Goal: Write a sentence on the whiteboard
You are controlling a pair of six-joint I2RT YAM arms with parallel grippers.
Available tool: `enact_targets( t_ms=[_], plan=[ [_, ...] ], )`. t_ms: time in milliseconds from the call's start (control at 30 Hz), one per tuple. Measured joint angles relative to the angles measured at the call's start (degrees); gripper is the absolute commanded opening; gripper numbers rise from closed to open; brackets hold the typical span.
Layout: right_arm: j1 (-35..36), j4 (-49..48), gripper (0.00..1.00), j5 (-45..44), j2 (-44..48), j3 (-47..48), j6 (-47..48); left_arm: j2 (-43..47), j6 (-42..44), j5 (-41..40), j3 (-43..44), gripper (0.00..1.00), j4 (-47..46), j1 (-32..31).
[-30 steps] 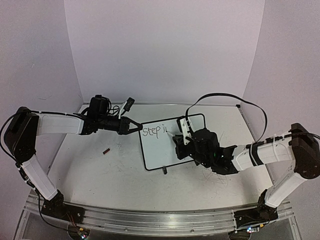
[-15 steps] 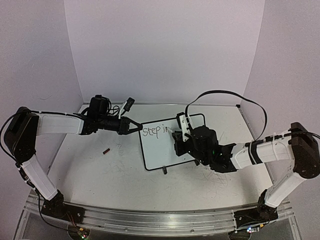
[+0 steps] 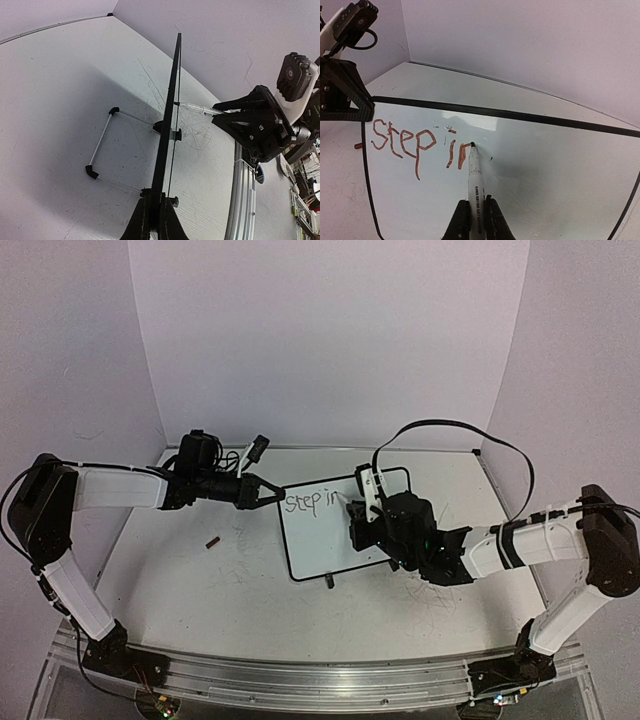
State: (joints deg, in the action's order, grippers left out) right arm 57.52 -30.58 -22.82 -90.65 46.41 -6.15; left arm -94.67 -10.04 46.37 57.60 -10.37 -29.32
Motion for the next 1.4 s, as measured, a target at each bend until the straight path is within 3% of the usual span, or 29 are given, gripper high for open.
enact_targets(
  t_ms=[1400],
  plan=[
    [-0.08, 3.31, 0.0, 1.75, 4.77, -2.86, -3.02, 0.0, 0.48, 0.04, 0.0, 0.0, 0.44, 0.0]
  ],
)
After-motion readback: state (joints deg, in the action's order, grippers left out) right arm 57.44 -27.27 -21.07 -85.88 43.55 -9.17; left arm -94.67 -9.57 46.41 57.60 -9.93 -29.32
